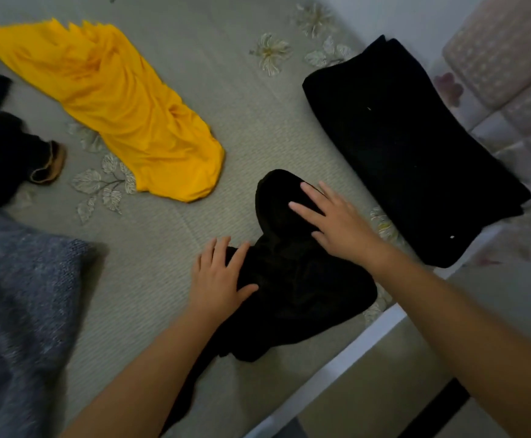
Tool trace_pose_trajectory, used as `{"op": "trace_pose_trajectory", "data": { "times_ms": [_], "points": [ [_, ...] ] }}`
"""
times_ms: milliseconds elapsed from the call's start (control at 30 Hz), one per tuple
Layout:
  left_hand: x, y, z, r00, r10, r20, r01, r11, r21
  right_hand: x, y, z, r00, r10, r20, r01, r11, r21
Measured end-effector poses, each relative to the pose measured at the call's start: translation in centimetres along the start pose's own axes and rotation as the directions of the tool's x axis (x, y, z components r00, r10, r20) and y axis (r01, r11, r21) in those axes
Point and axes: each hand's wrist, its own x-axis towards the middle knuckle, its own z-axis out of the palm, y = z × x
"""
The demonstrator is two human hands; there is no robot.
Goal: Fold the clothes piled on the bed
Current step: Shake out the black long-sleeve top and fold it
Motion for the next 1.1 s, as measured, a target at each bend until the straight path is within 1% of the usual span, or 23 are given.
{"op": "trace_pose_trajectory", "data": {
  "times_ms": [67,100,133,200,233,267,333,400,467,500,567,600,667,700,733,767,800,833,900,933,1000,1033,1100],
  "points": [
    [1.1,-0.3,0.6,0.969,-0.083,0.234,0.091,0.996,-0.023,2.7,-0.8,-0.9,0.974,-0.195,0.112,0.203,0.977,-0.061],
    [1.4,-0.5,0.9,0.947,-0.092,0.308,0.112,0.993,-0.046,3.9,-1.3,-1.1,0.926,-0.268,0.264,0.3,0.95,-0.088],
    [1.4,-0.5,1.1,0.939,-0.079,0.336,0.115,0.989,-0.09,5.1,-1.8,-1.1,0.859,-0.291,0.421,0.383,0.911,-0.151],
    [0.8,-0.9,0.5,0.945,-0.033,0.327,0.088,0.984,-0.154,7.2,-2.8,-0.8,0.744,-0.259,0.615,0.512,0.814,-0.276],
    [0.3,-1.5,0.0,0.947,-0.026,0.321,0.081,0.984,-0.16,8.0,-2.8,-0.7,0.719,-0.235,0.654,0.532,0.792,-0.301],
    [-0.3,-2.4,-0.7,0.946,-0.039,0.323,0.087,0.987,-0.134,8.6,-2.4,-0.7,0.725,-0.212,0.656,0.51,0.805,-0.303],
    [-1.7,-4.8,-2.7,0.919,-0.137,0.37,0.13,0.991,0.044,9.5,-1.2,-1.3,0.828,-0.16,0.537,0.317,0.924,-0.215],
    [-4.0,-7.7,-4.4,0.839,-0.283,0.465,0.148,0.941,0.306,10.3,0.0,-2.2,0.949,0.02,0.315,-0.034,0.999,0.037],
    [-6.1,-9.9,-5.9,0.685,-0.387,0.618,0.093,0.887,0.452,10.7,0.1,-2.5,0.942,0.249,0.225,-0.309,0.906,0.289],
    [-6.9,-10.5,-6.2,0.58,-0.38,0.721,0.013,0.889,0.458,10.6,-0.5,-2.4,0.923,0.303,0.238,-0.372,0.861,0.346],
    [-8.2,-10.2,-5.6,0.382,-0.279,0.881,-0.156,0.92,0.36,10.1,-2.3,-1.3,0.886,0.338,0.319,-0.444,0.816,0.369],
    [-8.5,-9.4,-5.1,0.35,-0.249,0.903,-0.145,0.938,0.315,9.8,-3.2,-0.7,0.867,0.353,0.352,-0.477,0.791,0.383],
    [-8.6,-7.4,-4.5,0.35,-0.257,0.901,0.097,0.966,0.238,9.4,-4.0,0.5,0.827,0.394,0.401,-0.548,0.722,0.421],
    [-8.2,-6.5,-4.5,0.434,-0.24,0.868,0.234,0.961,0.149,9.3,-4.1,1.0,0.817,0.409,0.407,-0.567,0.698,0.437],
    [-7.4,-6.1,-4.6,0.595,-0.224,0.772,0.341,0.94,0.01,9.2,-4.0,1.3,0.817,0.412,0.403,-0.57,0.684,0.456],
    [-6.5,-6.5,-4.4,0.754,-0.227,0.616,0.393,0.908,-0.146,9.1,-4.0,1.4,0.821,0.406,0.401,-0.565,0.673,0.477],
    [-5.6,-6.9,-4.2,0.848,-0.25,0.468,0.397,0.884,-0.247,9.0,-4.0,1.5,0.831,0.391,0.396,-0.553,0.665,0.503],
    [-4.7,-7.4,-3.7,0.881,-0.258,0.396,0.367,0.901,-0.23,8.9,-4.1,1.3,0.843,0.374,0.386,-0.535,0.659,0.528],
    [-4.3,-7.7,-1.8,0.887,-0.306,0.346,0.353,0.932,-0.08,8.6,-4.3,0.9,0.863,0.335,0.379,-0.503,0.645,0.575],
    [-4.3,-7.6,-0.9,0.881,-0.379,0.284,0.408,0.912,-0.047,8.5,-4.2,0.8,0.872,0.309,0.38,-0.486,0.648,0.587],
    [-4.8,-8.0,0.6,0.819,-0.559,0.129,0.57,0.818,-0.071,8.3,-3.7,0.7,0.887,0.27,0.375,-0.453,0.665,0.593],
    [-5.1,-8.7,0.9,0.773,-0.628,0.093,0.634,0.766,-0.103,8.2,-3.4,0.6,0.889,0.266,0.373,-0.45,0.658,0.604],
    [-5.3,-10.5,1.4,0.716,-0.689,0.112,0.695,0.69,-0.202,8.0,-2.8,0.4,0.884,0.273,0.379,-0.465,0.6,0.652]
  ]
}}
